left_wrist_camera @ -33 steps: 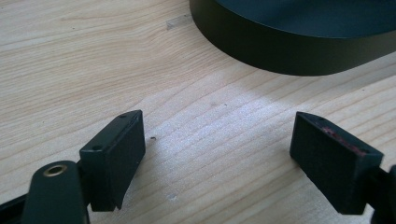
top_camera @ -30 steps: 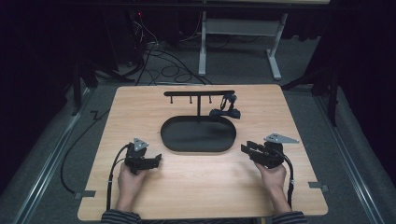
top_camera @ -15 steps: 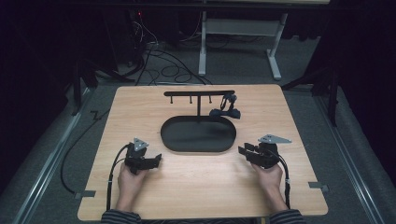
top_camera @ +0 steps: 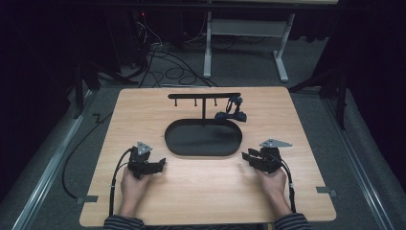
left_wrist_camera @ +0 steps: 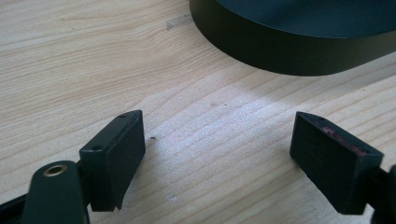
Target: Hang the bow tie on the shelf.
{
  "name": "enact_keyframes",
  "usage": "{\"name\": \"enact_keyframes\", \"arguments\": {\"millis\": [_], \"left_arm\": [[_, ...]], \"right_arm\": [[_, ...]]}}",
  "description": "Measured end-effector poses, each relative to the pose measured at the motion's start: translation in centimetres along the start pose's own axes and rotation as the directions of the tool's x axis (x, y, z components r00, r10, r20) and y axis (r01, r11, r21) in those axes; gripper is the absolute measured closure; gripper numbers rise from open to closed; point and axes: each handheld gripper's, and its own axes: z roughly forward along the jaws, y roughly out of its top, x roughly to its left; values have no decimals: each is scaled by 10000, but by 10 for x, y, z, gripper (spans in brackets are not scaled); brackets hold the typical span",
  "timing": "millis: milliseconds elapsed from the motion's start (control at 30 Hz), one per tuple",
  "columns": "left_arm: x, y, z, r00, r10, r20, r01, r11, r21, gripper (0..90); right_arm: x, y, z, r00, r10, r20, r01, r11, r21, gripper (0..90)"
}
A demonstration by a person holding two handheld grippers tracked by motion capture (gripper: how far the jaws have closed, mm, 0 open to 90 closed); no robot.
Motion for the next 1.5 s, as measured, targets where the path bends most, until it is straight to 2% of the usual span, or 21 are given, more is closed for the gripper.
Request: {"name": "enact_keyframes", "arguments": {"millis": [500, 967, 1133, 1267, 1500], "left_arm": [[0, 0, 0, 10000, 3, -2, -3, 10000, 1, 185], [0, 0, 0, 10000, 0, 1, 0, 10000, 2, 185], [0, 0, 0, 10000, -1, 6, 1, 10000, 2, 185], [0, 0, 0, 10000, 39, 30, -39, 10000, 16, 185], [0, 0, 0, 10000, 44, 33, -44, 10000, 23, 185]], "right_arm": [[-2, -2, 9, 9946, -409, 953, 381, 9988, 310, 626], [-2, -8, 17, 9893, -651, 1305, 573, 9964, 623, 601], [-2, -8, 18, 9895, -710, 1259, 636, 9960, 622, 513], [4, -9, 20, 9821, -1204, 1449, 1096, 9908, 800, 439], [4, -9, 20, 9828, -1120, 1468, 1011, 9917, 799, 407]]}}
